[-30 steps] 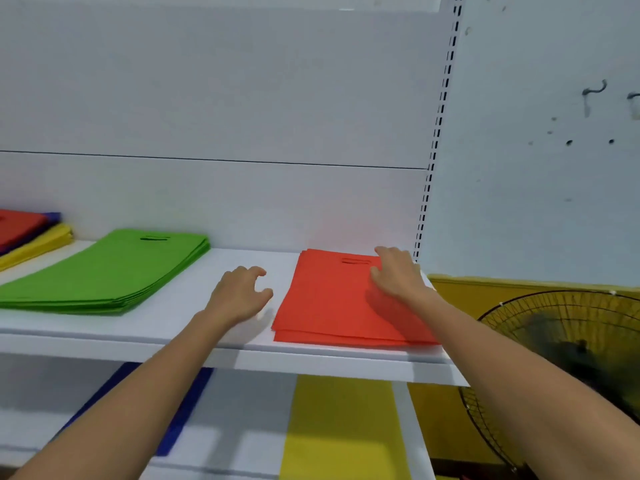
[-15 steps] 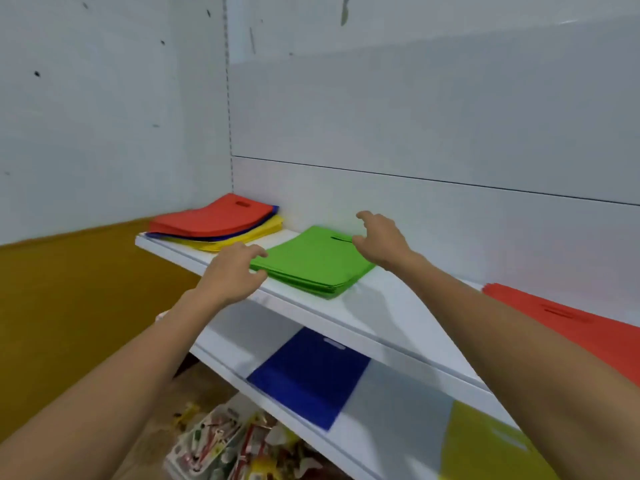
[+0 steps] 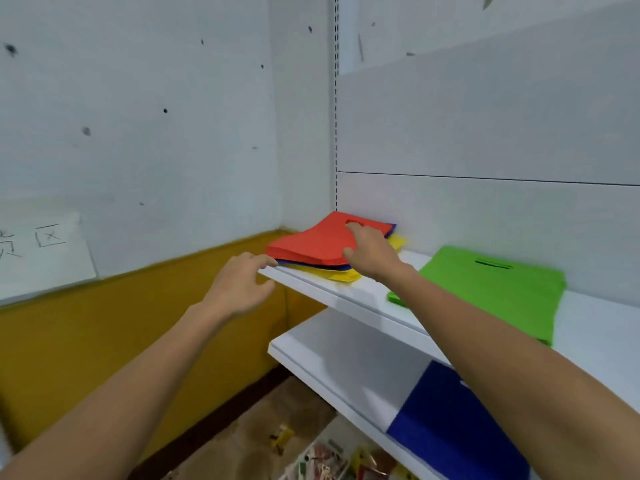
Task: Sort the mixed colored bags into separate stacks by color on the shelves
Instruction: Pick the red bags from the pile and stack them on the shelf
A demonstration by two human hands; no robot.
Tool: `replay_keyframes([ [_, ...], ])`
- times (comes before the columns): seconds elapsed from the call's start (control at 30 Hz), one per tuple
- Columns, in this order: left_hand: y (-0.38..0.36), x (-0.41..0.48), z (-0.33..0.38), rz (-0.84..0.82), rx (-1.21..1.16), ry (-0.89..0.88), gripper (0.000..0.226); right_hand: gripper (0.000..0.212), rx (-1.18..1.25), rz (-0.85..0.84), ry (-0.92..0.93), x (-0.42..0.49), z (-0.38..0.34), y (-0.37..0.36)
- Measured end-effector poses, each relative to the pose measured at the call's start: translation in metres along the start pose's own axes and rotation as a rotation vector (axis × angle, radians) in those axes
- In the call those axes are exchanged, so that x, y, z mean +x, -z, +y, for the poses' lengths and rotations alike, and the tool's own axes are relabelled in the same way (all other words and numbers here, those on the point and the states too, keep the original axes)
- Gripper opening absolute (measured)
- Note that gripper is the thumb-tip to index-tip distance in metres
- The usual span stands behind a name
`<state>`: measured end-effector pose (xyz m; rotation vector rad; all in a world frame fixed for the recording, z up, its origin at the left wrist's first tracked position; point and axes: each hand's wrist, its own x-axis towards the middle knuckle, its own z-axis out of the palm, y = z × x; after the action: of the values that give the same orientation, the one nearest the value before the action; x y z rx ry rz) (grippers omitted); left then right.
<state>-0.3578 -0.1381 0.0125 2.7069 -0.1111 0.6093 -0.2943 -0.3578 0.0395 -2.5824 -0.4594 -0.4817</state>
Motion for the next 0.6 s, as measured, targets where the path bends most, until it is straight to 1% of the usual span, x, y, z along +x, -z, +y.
replay_keyframes([
  [0.17, -0.001, 0.039, -0.043, 0.0, 0.0, 0.024, 0.038, 0.054, -0.006, 0.0, 0.021, 0.043, -0.011, -0.038],
  [0.33, -0.017, 0.097, -0.066, 0.007, -0.037, 0.01, 0.038, 0.054, -0.028, 0.06, 0.034, 0.103, -0.004, -0.06],
  [0.47, -0.029, 0.149, -0.082, 0.015, -0.062, -0.012, 0.038, 0.051, 0.011, 0.105, -0.019, 0.165, 0.006, -0.071],
  [0.6, -0.035, 0.191, -0.107, 0.029, -0.06, -0.016, 0.037, 0.051, 0.024, 0.111, -0.062, 0.212, 0.016, -0.085],
])
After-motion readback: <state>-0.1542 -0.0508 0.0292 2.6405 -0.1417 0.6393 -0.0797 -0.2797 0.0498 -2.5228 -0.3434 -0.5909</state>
